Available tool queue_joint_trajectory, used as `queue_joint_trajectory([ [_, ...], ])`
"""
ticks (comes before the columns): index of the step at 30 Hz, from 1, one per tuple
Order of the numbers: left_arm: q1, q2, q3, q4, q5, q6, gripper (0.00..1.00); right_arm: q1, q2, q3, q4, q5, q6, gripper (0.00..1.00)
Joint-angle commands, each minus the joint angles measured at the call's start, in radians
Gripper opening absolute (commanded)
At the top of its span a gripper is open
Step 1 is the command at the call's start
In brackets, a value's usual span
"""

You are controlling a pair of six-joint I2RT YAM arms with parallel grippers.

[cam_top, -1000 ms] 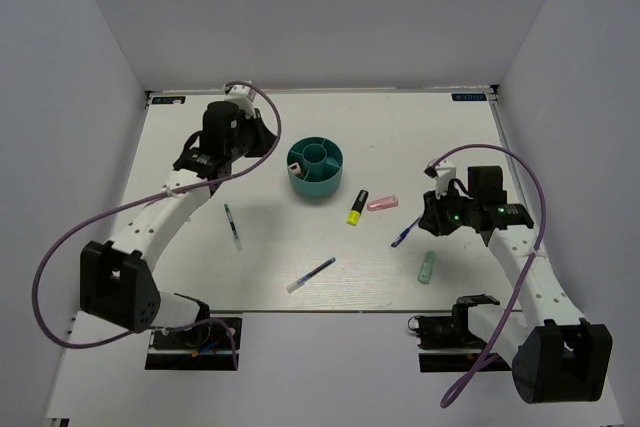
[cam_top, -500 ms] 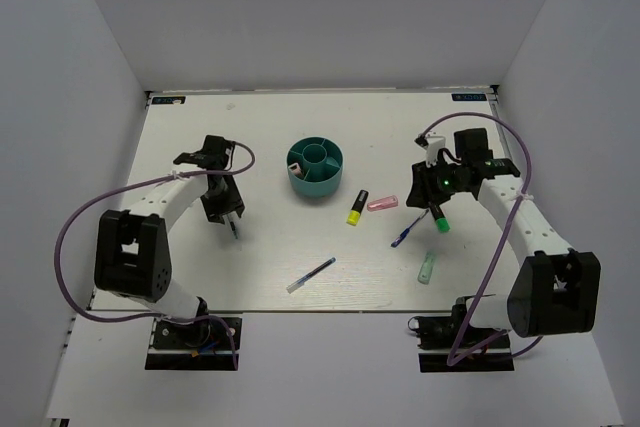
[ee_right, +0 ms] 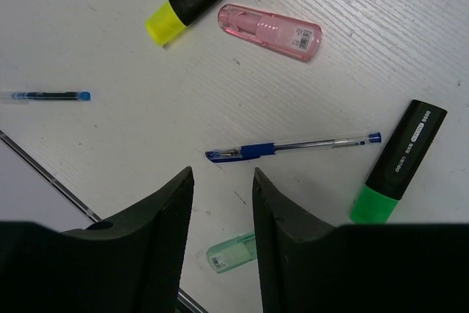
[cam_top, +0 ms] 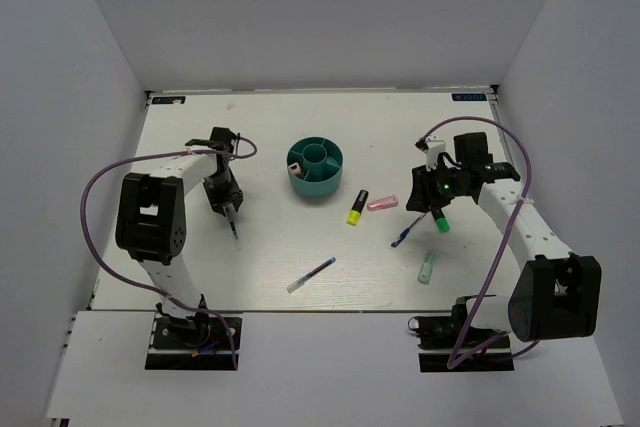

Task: Sort the stationery into containers
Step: Grab a piece of stationery with the left arm

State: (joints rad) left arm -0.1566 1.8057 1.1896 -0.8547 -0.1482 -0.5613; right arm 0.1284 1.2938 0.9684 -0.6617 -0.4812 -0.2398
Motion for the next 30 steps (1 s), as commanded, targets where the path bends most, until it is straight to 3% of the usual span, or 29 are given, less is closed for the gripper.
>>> queue_joint_trajectory([
  [1, 0.022, -0.016, 0.038, -0.001, -0.024, 0.018, 0.45, -0.003, -0.024, -0.002, -0.01, -0.005, -0.001, 0.42],
  [16, 0.063, 0.053, -0.005, 0.14, 0.033, 0.063, 0.44, -0.009, -0.042, -0.011, -0.009, 0.0, 0.002, 0.42],
  [24, 0.063, 0.049, -0.061, 0.155, 0.033, 0.057, 0.13, -0.016, -0.048, -0.011, -0.01, 0.0, 0.005, 0.42],
  [28, 0.063, 0.017, -0.048, 0.135, 0.042, 0.061, 0.0, -0.019, -0.05, -0.014, -0.01, -0.005, 0.007, 0.42],
  [30, 0.063, -0.015, -0.029, 0.108, 0.064, 0.06, 0.0, -0.021, -0.056, -0.014, -0.01, -0.008, 0.007, 0.42],
])
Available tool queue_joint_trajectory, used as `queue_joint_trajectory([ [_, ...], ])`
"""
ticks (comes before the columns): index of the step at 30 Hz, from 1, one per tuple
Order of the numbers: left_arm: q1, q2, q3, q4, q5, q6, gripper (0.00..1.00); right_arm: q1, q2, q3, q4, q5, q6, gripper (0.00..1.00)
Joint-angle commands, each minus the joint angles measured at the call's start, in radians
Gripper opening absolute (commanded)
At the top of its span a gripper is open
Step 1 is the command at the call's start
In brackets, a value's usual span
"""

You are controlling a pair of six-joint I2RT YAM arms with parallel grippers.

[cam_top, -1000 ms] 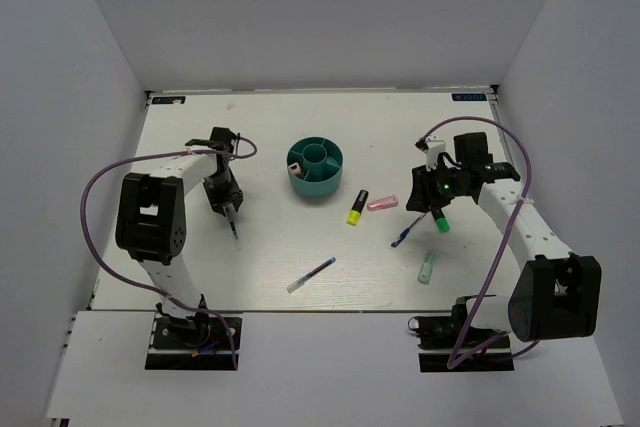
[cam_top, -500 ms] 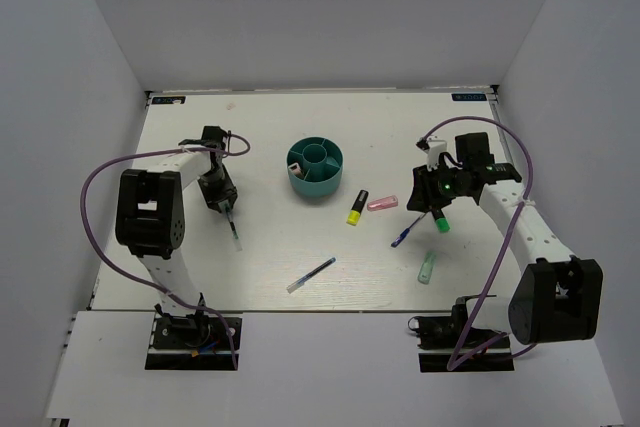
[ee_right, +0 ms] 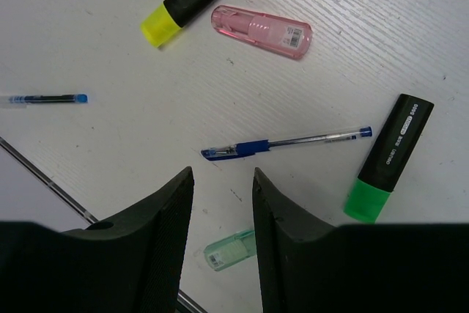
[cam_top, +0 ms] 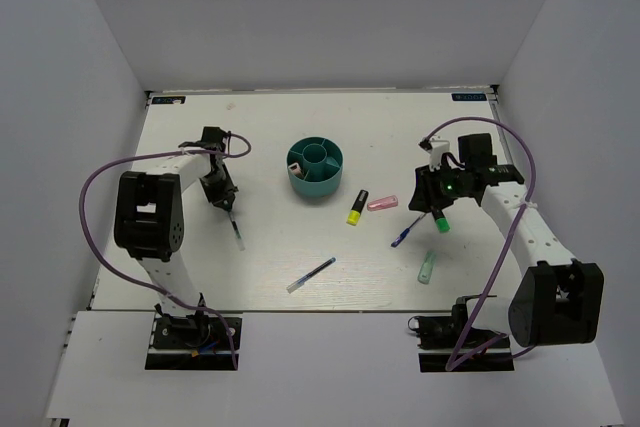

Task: Sort the stationery into containers
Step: Grab a piece of stationery with the left arm, then place the stationery into the container

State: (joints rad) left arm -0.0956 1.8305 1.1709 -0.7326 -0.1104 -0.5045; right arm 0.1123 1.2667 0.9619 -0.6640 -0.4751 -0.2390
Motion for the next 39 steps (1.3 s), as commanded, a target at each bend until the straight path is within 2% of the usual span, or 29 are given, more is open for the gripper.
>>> queue_joint_trajectory([
  [1, 0.004, -0.051, 0.01, -0.024, 0.038, 0.001, 0.0, -0.005, -0.027, -0.011, -0.017, -0.016, 0.003, 0.42],
  [2, 0.002, -0.089, 0.033, -0.039, 0.06, -0.003, 0.0, -0.008, -0.032, -0.008, -0.006, -0.017, 0.004, 0.44],
  [3, -0.004, -0.103, 0.045, -0.045, 0.07, -0.005, 0.0, -0.01, -0.03, -0.011, -0.006, -0.017, 0.003, 0.53],
  [4, -0.007, -0.12, 0.087, -0.051, 0.092, -0.005, 0.0, -0.008, -0.029, -0.009, -0.008, -0.017, 0.0, 0.67],
  [6, -0.042, -0.18, 0.116, -0.051, 0.087, -0.011, 0.0, -0.008, -0.032, -0.014, -0.005, -0.022, -0.003, 0.64],
  [7, -0.053, -0.212, 0.157, -0.036, 0.08, -0.012, 0.0, -0.013, -0.032, -0.015, -0.003, -0.025, -0.005, 0.35],
  [8, -0.079, -0.241, 0.17, -0.028, 0.071, -0.023, 0.0, -0.01, -0.033, -0.018, 0.001, -0.025, -0.006, 0.15],
  [9, -0.108, -0.255, 0.182, 0.002, 0.06, -0.025, 0.0, -0.011, -0.033, -0.018, 0.003, -0.026, -0.009, 0.0],
  [14, -0.217, -0.29, 0.32, 0.065, -0.11, -0.013, 0.0, -0.011, -0.033, -0.029, 0.017, -0.023, -0.013, 0.0],
  [15, -0.251, -0.283, 0.349, 0.1, -0.195, -0.005, 0.0, -0.01, -0.035, -0.029, 0.014, -0.023, -0.013, 0.0],
  [18, -0.315, -0.261, 0.392, 0.2, -0.313, 0.04, 0.0, -0.013, -0.033, -0.031, 0.017, -0.026, -0.013, 0.0],
  [19, -0.328, -0.257, 0.395, 0.257, -0.395, 0.087, 0.0, -0.013, -0.033, -0.031, 0.017, -0.026, -0.014, 0.0],
  [21, -0.366, -0.222, 0.42, 0.301, -0.452, 0.124, 0.0, -0.013, -0.036, -0.032, 0.017, -0.026, -0.016, 0.0],
  [26, -0.479, -0.097, 0.507, 0.553, -0.719, 0.372, 0.0, -0.01, -0.036, -0.034, 0.018, -0.022, -0.016, 0.0],
  [28, -0.506, -0.034, 0.538, 0.625, -0.739, 0.44, 0.0, -0.011, -0.035, -0.037, 0.021, -0.023, -0.017, 0.0],
  [30, -0.515, 0.019, 0.588, 0.631, -0.741, 0.445, 0.0, -0.011, -0.032, -0.035, 0.018, -0.022, -0.019, 0.0],
  [39, -0.536, 0.101, 0.61, 0.619, -0.713, 0.399, 0.0, -0.017, -0.046, -0.037, 0.018, -0.014, -0.02, 0.0],
])
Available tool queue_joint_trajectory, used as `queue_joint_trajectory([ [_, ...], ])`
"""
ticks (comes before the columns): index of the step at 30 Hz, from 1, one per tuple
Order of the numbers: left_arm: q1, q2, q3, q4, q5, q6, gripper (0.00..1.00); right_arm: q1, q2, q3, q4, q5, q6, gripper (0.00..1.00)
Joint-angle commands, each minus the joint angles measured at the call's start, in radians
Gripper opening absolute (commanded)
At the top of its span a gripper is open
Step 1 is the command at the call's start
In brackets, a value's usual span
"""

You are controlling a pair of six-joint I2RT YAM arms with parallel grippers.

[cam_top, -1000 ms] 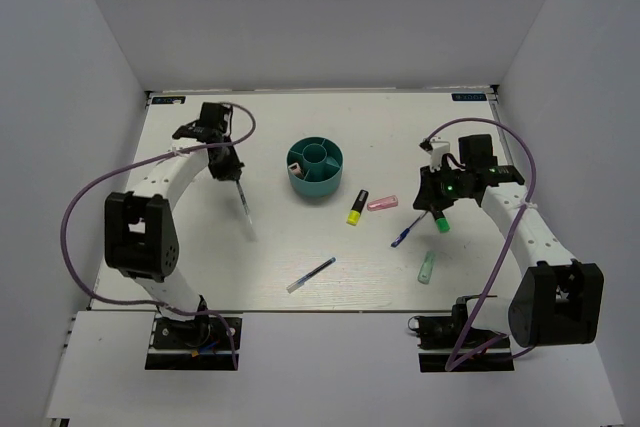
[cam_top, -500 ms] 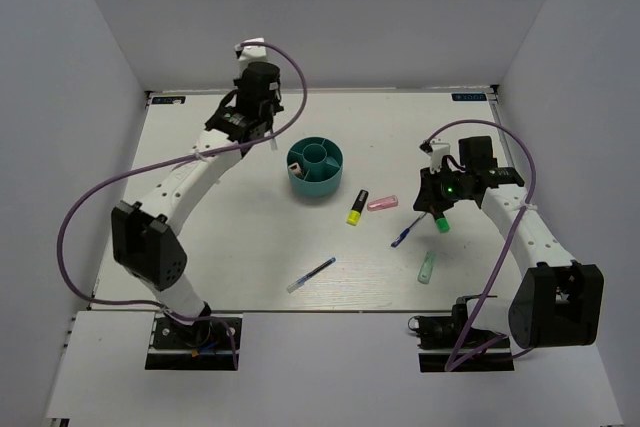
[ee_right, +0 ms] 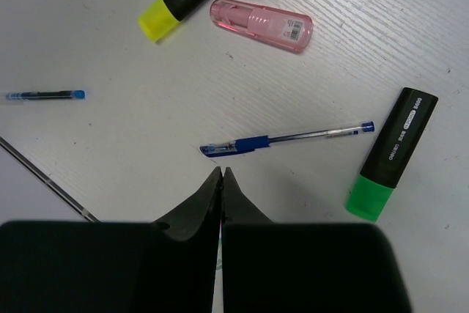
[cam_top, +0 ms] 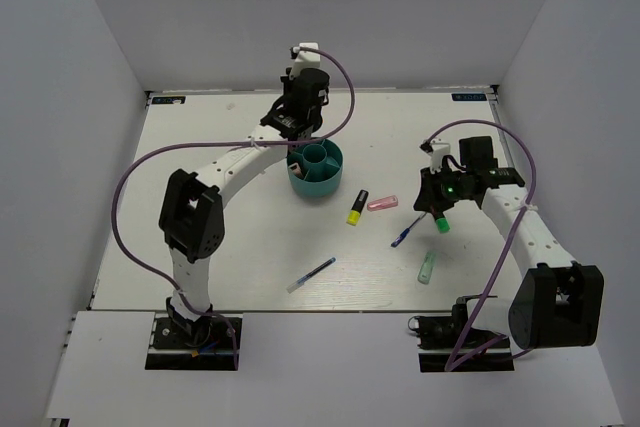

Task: Sort the stationery into containers
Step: Place the stationery into the container

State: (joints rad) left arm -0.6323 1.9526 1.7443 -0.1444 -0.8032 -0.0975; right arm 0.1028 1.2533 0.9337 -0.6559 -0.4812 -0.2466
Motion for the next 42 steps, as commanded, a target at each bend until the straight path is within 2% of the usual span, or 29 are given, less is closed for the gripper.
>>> queue_joint_trajectory([
  [1, 0.002, -0.015, 0.031, 0.029, -0.016, -0.016, 0.0, -0.008, -0.034, -0.01, 0.012, -0.008, -0.013, 0.0],
  [7, -0.009, -0.006, 0.0, 0.019, 0.004, -0.071, 0.0, -0.015, -0.034, -0.012, 0.01, -0.01, -0.017, 0.0],
  [29, -0.044, 0.063, -0.011, 0.006, 0.009, -0.119, 0.0, -0.043, -0.04, -0.013, 0.007, -0.037, -0.02, 0.02],
  [32, -0.05, 0.057, -0.034, -0.006, 0.003, -0.134, 0.11, -0.046, -0.043, -0.015, 0.004, -0.043, -0.023, 0.14],
  [33, -0.05, 0.058, -0.048, -0.004, 0.004, -0.146, 0.14, -0.049, -0.043, -0.013, 0.001, -0.049, -0.019, 0.27],
  [36, -0.055, 0.042, -0.078, -0.006, 0.002, -0.165, 0.29, -0.051, -0.043, -0.013, -0.002, -0.059, -0.023, 0.4],
  [37, -0.052, 0.034, -0.084, -0.003, 0.002, -0.165, 0.38, -0.049, -0.046, -0.015, 0.001, -0.057, -0.022, 0.47],
  [42, -0.063, 0.022, -0.086, -0.021, 0.002, -0.159, 0.48, -0.06, -0.049, -0.009, -0.007, -0.071, -0.022, 0.47],
])
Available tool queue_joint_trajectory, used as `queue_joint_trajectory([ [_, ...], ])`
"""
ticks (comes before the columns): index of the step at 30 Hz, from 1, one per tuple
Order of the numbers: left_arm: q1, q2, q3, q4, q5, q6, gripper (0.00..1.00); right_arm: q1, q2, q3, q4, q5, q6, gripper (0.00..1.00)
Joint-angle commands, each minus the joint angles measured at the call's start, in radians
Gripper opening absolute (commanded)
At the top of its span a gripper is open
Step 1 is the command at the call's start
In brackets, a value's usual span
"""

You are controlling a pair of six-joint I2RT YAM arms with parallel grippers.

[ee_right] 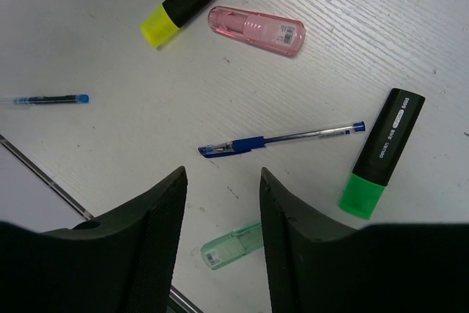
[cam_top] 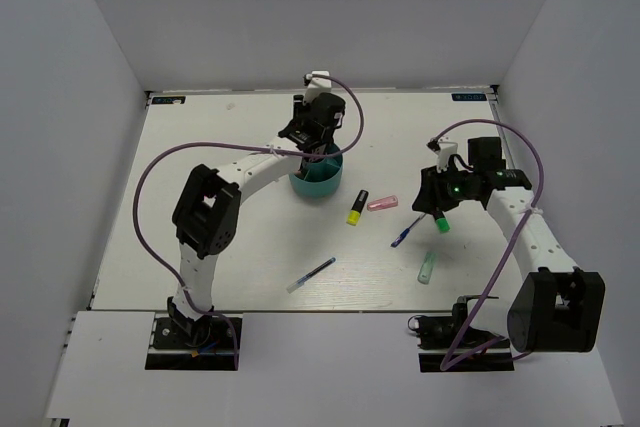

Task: Sort the stationery into containers
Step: Place the stationery into the container

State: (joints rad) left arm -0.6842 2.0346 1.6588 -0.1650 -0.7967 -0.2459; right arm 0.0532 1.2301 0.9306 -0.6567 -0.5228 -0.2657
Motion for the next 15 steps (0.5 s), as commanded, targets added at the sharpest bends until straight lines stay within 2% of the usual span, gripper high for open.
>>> queue_joint_trajectory([
  [1, -0.012, -0.065, -0.001, -0.004, -0.003, -0.012, 0.53, -0.009, -0.027, -0.009, -0.004, -0.031, -0.003, 0.48],
  [7, -0.032, -0.115, 0.002, -0.011, -0.009, 0.026, 0.58, -0.018, -0.044, -0.015, -0.003, -0.069, -0.015, 0.48],
  [9, -0.043, -0.171, -0.001, -0.007, -0.006, 0.049, 0.55, -0.016, -0.054, -0.019, 0.002, -0.106, -0.033, 0.47],
  [10, -0.046, -0.186, -0.013, -0.005, -0.006, 0.075, 0.51, -0.016, -0.058, -0.021, -0.004, -0.12, -0.043, 0.42],
  [11, -0.049, -0.239, -0.016, -0.013, -0.009, 0.071, 0.36, -0.018, -0.06, -0.024, -0.012, -0.131, -0.056, 0.36],
  [13, -0.057, -0.313, -0.025, -0.121, 0.031, 0.048, 0.14, -0.009, -0.058, -0.023, -0.033, -0.208, -0.139, 0.1],
  [14, -0.051, -0.365, -0.045, -0.164, 0.057, -0.023, 0.01, -0.007, -0.055, -0.018, -0.081, -0.264, -0.177, 0.0],
  [15, -0.046, -0.422, -0.053, -0.218, 0.091, -0.053, 0.01, -0.003, -0.055, -0.013, -0.102, -0.294, -0.328, 0.0],
])
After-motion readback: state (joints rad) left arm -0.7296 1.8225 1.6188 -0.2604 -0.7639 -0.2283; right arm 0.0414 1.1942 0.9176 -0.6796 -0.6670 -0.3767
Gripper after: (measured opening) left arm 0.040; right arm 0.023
